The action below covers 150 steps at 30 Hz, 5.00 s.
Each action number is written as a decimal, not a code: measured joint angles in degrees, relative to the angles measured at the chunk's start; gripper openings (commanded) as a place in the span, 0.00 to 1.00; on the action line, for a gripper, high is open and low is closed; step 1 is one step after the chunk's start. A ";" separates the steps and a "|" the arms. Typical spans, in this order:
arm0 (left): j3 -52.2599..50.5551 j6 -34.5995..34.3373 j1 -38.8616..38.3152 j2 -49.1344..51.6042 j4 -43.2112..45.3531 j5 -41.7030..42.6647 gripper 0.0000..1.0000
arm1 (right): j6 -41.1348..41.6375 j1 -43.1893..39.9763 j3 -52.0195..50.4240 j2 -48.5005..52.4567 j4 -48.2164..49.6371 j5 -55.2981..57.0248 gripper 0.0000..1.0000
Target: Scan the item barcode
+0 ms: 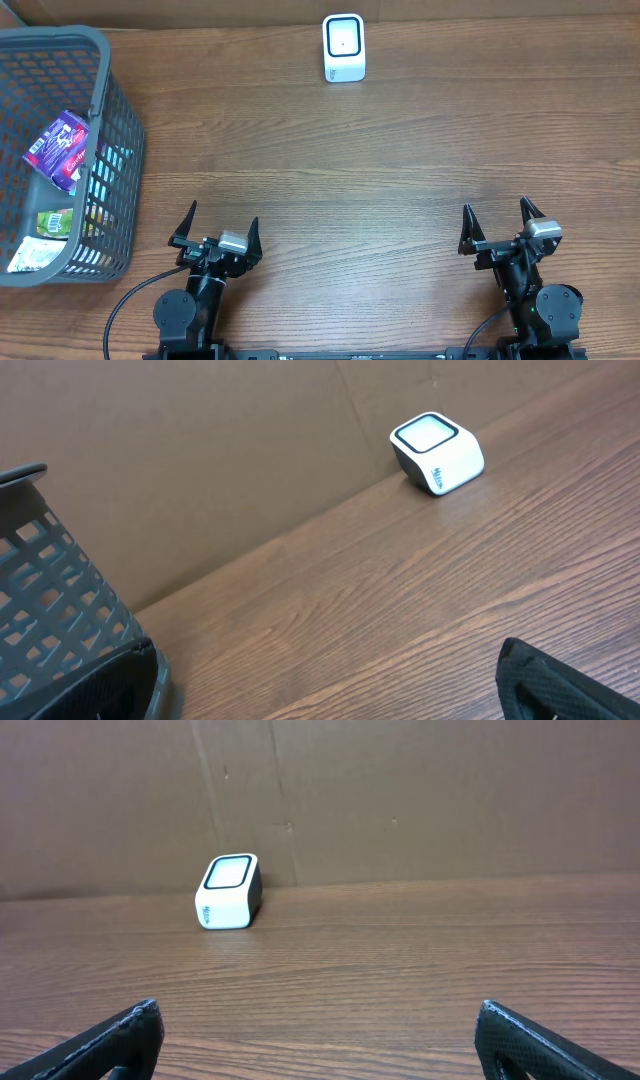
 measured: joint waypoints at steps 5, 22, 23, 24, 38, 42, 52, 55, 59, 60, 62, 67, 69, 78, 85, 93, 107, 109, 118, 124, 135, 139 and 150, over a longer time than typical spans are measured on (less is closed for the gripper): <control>0.00 0.00 0.00 0.00 0.00 0.00 1.00 | 0.00 0.00 0.00 0.00 -0.02 -0.02 1.00; 0.00 0.02 0.00 0.00 0.00 0.00 1.00 | 0.04 0.00 0.00 0.00 -0.02 -0.02 1.00; 0.00 0.00 0.00 0.00 0.00 0.00 0.99 | 0.02 0.00 0.00 0.00 -0.02 0.00 1.00; 0.00 0.02 0.00 0.00 0.00 0.00 1.00 | 0.04 0.00 0.00 0.00 0.00 -0.04 1.00; 0.00 0.00 0.00 0.00 0.00 0.00 1.00 | 0.02 0.00 0.00 0.00 -0.02 -0.04 1.00; 0.00 0.00 0.00 0.00 0.00 0.00 0.99 | 0.02 0.00 0.00 0.00 -0.02 -0.02 1.00; 0.00 0.00 0.00 0.00 0.00 0.00 1.00 | 0.04 0.00 0.00 0.00 -0.02 -0.02 1.00; 0.00 0.00 0.00 0.00 0.00 0.00 0.99 | 0.00 0.00 0.00 0.00 0.00 -0.04 1.00; 0.00 0.02 0.00 0.00 0.00 0.00 0.99 | 0.02 0.00 0.00 0.00 -0.02 -0.02 1.00; 0.00 0.02 0.00 0.00 0.00 0.00 1.00 | 0.00 0.00 0.00 0.00 -0.02 -0.02 1.00; 0.00 0.00 0.00 0.00 0.00 0.00 1.00 | 0.02 0.00 0.00 0.00 -0.04 -0.02 1.00; 0.00 0.00 0.00 0.00 0.00 0.00 0.99 | 0.02 0.00 0.00 0.00 -0.02 -0.02 1.00; 0.00 0.02 0.00 0.00 0.00 0.00 1.00 | 0.04 0.00 0.00 0.00 -0.02 -0.02 1.00; 0.00 0.00 0.00 0.00 0.00 -0.02 0.99 | 0.02 0.00 0.00 0.00 0.00 -0.02 1.00; 0.00 -0.24 0.00 0.00 0.07 -0.02 1.00 | 0.00 0.00 0.00 0.00 0.02 -0.04 1.00; 0.00 -4.31 0.00 0.00 2.23 -0.04 1.00 | 0.02 0.00 0.00 0.00 -0.04 -0.04 1.00; 13.31 -11.52 0.00 6.01 -2.60 -0.26 1.00 | 0.00 0.00 5.05 0.72 -6.01 -0.68 1.00; 16.72 -11.91 0.00 9.55 -2.69 -0.22 1.00 | 0.00 0.00 7.17 1.57 -6.84 -1.40 1.00; 38.66 -12.63 0.00 30.25 -15.13 1.36 1.00 | 0.07 0.00 18.91 9.66 -12.22 -3.30 1.00; 61.99 -12.72 0.00 46.49 -33.64 3.04 1.00 | 0.02 0.00 29.59 18.43 -17.64 -5.57 1.00; 97.81 -12.70 0.00 69.09 -62.07 3.23 1.00 | -0.39 0.00 58.64 42.82 -40.48 -11.30 1.00; 98.16 -12.72 0.00 72.37 -64.37 3.32 1.00 | -1.44 0.00 67.93 50.95 -47.50 -13.40 1.00; 106.42 -19.39 1.86 83.17 -64.74 2.91 1.00 | -1.70 -0.02 70.53 62.40 -49.55 -16.61 1.00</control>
